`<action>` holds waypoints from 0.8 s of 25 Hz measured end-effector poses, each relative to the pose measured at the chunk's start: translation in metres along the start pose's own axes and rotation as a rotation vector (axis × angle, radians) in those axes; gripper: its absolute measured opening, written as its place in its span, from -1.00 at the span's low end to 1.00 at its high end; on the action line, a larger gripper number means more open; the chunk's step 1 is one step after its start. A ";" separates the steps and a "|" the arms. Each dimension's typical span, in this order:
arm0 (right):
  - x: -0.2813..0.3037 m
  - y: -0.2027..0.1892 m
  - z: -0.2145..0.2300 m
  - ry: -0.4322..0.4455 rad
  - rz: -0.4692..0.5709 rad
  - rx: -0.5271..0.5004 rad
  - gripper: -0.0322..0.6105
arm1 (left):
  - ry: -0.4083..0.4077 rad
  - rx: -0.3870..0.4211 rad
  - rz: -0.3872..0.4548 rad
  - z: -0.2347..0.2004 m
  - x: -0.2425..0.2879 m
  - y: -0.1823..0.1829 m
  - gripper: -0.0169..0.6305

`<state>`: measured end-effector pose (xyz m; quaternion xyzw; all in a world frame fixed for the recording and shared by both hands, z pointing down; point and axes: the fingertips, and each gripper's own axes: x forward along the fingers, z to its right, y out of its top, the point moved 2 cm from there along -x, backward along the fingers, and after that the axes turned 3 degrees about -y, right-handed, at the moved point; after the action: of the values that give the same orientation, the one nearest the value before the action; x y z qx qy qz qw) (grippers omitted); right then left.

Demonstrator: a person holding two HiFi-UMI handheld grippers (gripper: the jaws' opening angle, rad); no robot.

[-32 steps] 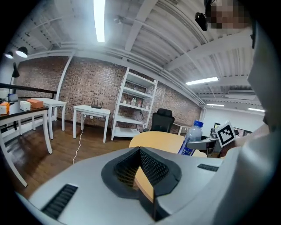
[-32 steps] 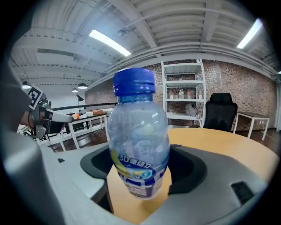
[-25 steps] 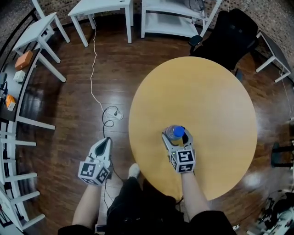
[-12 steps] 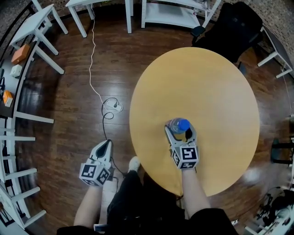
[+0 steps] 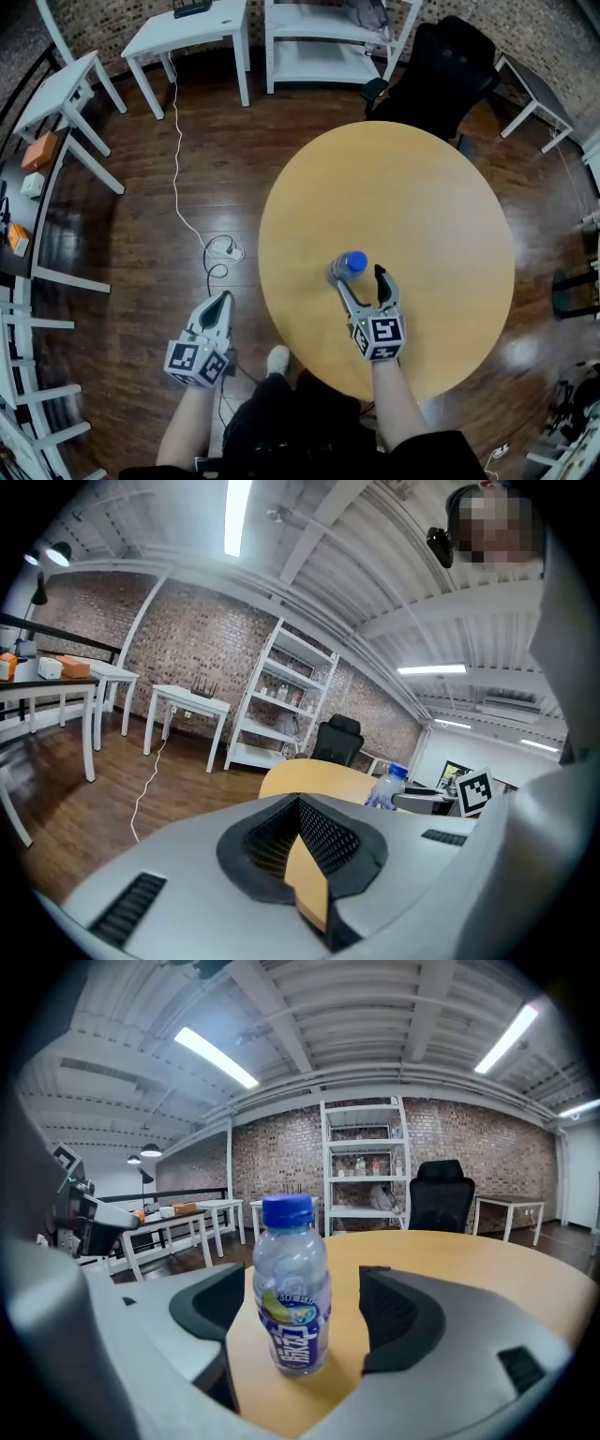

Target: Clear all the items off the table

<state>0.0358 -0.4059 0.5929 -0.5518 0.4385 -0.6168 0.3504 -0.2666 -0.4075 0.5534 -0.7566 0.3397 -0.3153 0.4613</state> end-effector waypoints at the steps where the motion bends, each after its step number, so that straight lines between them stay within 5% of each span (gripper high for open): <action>1: -0.005 0.003 0.000 -0.003 0.007 0.002 0.32 | -0.009 0.000 0.008 0.001 0.002 0.004 -0.95; 6: -0.046 0.037 0.017 -0.072 0.103 0.027 0.27 | -0.080 0.034 0.047 0.020 0.019 0.029 -0.95; 9: -0.075 0.069 0.039 -0.142 0.199 0.046 -0.04 | -0.144 0.052 0.087 0.034 0.037 0.050 -0.95; 13: -0.113 0.096 0.063 -0.239 0.301 0.056 -0.84 | -0.221 0.072 0.125 0.057 0.051 0.066 -0.95; 20: -0.147 0.112 0.073 -0.290 0.358 0.033 -0.89 | -0.320 0.135 0.180 0.107 0.066 0.079 -0.95</action>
<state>0.1236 -0.3236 0.4342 -0.5423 0.4644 -0.4662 0.5224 -0.1619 -0.4356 0.4513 -0.7311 0.3062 -0.1706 0.5854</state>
